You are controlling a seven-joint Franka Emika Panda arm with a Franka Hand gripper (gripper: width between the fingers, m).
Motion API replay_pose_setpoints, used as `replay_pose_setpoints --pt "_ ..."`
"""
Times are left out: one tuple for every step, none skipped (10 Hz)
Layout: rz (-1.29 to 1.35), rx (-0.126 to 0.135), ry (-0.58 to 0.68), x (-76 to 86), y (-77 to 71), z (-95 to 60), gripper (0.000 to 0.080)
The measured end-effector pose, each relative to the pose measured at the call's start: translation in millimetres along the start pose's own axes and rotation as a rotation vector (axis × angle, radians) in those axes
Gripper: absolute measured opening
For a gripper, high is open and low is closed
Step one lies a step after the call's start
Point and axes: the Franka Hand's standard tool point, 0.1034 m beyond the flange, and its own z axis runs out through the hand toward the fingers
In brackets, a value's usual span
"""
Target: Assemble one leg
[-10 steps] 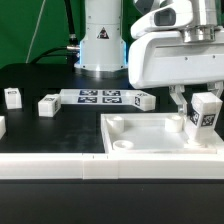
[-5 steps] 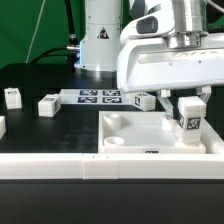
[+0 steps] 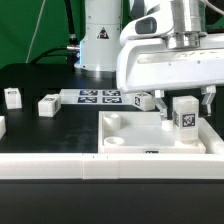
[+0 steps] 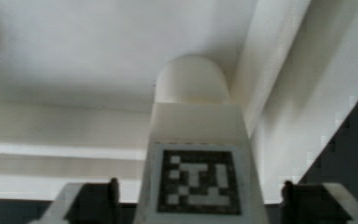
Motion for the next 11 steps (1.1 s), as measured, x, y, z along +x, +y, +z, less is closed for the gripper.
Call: replay_pose_setpoints --pt "0.0 0.0 0.0 0.0 0.0 0.0 0.0547" --pt "0.0 0.0 0.0 0.0 0.0 0.0 0.0618" --pt "0.0 0.0 0.0 0.0 0.0 0.0 0.064" --pt "0.0 0.0 0.0 0.0 0.0 0.0 0.064" --pt "0.0 0.0 0.0 0.0 0.0 0.0 0.0648" --pt "0.0 0.0 0.0 0.0 0.0 0.0 0.0648" --pt "-0.001 0.0 -0.001 1.0 0.6 -1.3 0.0648" --pt "0.001 -0.001 0.002 5.5 2.0 -6.7 0.0648" --pt "0.001 0.0 -0.002 10.1 2.9 -13.7 0.0648" --pt "0.004 0.001 -0.009 14.5 4.1 -21.4 0.0648" --pt "0.004 0.007 -0.045 14.4 2.9 -24.8 0.0648"
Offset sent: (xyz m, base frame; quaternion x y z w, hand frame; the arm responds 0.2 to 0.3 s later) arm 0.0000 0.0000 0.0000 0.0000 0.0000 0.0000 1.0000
